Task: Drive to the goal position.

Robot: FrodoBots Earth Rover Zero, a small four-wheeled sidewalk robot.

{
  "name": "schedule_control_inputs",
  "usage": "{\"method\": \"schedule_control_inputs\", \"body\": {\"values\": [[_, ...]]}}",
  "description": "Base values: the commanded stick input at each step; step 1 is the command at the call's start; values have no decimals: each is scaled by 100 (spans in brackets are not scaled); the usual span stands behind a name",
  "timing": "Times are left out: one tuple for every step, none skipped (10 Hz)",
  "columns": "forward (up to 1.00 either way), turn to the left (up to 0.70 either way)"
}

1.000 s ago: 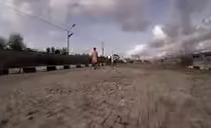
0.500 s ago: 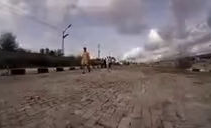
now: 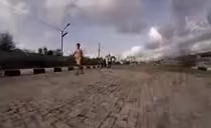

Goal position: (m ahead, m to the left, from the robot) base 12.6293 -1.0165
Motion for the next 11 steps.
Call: {"method": "schedule_control_inputs", "body": {"values": [[100,27],[100,27],[100,27],[0,0],[0,0],[0,0],[0,0],[0,0],[0,0],[0,0],[0,0]]}}
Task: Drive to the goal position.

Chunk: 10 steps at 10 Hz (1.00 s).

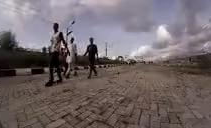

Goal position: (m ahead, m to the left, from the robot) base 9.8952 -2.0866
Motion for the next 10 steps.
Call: {"method": "schedule_control_inputs", "body": {"values": [[0,0],[28,0],[83,0],[100,0],[100,0],[100,0],[100,0],[100,0],[100,0],[100,0]]}}
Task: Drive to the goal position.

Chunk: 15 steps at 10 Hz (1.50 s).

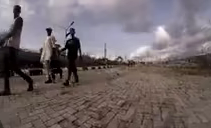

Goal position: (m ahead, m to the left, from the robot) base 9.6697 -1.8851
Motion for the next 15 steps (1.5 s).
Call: {"method": "schedule_control_inputs", "body": {"values": [[100,0],[100,0],[100,0],[100,0],[100,0],[100,0],[100,0],[100,0],[100,0],[100,0],[100,0],[100,0],[100,0],[100,0],[100,-6]]}}
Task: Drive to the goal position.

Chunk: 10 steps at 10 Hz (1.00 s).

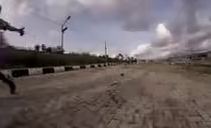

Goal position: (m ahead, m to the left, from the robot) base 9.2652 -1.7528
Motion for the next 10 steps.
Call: {"method": "schedule_control_inputs", "body": {"values": [[100,-22],[100,-27],[100,-27],[100,-27],[100,-27],[100,-27],[100,-27],[100,-27],[100,-19],[100,-3]]}}
